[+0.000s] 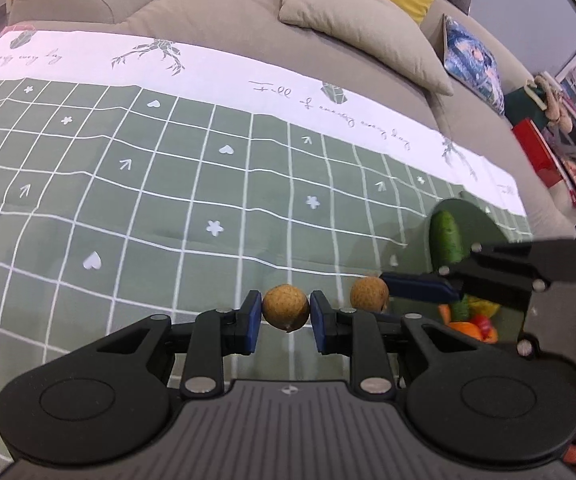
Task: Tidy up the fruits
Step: 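Carry both kiwis over the colander and lower them inside, then open both tools to release the kiwis into the colander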
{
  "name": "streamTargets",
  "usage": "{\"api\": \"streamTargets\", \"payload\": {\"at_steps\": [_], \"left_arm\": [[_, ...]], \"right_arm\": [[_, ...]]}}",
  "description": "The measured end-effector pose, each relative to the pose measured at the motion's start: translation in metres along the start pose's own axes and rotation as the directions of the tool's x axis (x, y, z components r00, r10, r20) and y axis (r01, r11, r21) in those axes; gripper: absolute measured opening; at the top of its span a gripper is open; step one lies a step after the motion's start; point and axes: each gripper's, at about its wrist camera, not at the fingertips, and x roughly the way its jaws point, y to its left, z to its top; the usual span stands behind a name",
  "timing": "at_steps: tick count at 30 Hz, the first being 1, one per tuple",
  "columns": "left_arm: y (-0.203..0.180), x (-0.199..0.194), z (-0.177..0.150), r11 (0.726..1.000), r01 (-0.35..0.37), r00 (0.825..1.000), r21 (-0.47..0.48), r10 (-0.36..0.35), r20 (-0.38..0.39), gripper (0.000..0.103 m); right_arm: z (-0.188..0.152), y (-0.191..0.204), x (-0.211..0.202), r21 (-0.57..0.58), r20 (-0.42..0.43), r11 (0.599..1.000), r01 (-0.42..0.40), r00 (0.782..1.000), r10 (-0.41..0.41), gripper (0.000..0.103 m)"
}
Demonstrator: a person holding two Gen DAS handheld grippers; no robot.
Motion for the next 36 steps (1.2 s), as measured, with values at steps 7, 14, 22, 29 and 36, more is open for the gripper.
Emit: {"api": "streamTargets", "payload": {"at_steps": [7, 14, 22, 29, 36], "left_arm": [[-0.026, -0.008, -0.001, 0.994, 0.080, 0.997, -0.073, -0.082, -0.014, 0.028], [-0.065, -0.001, 0.006, 0.984, 0.153, 0.987, -0.087, -0.156, -0.037, 0.028], [-0.100, 0.025, 0.017, 0.975, 0.187, 0.978, -0.124, -0.196, -0.073, 0.029], [-0.113, 0.049, 0.018, 0.977, 0.154, 0.977, -0.151, -0.173, -0.123, 0.028], [-0.114, 0.064, 0.016, 0.979, 0.123, 0.975, -0.164, -0.150, -0.164, 0.028]], "right_arm": [[-0.023, -0.020, -0.037, 0.102, 0.030, 0.995, -0.001, 1.000, -0.002, 0.024], [-0.050, -0.058, -0.060, 0.154, 0.021, 0.984, 0.087, 0.996, -0.091, 0.024], [-0.069, -0.092, -0.056, 0.184, -0.008, 0.974, 0.132, 0.991, -0.133, 0.024], [-0.076, -0.106, -0.042, 0.188, -0.029, 0.973, 0.137, 0.991, -0.134, 0.024], [-0.081, -0.105, -0.033, 0.183, -0.039, 0.976, 0.116, 0.993, -0.110, 0.024]]}}
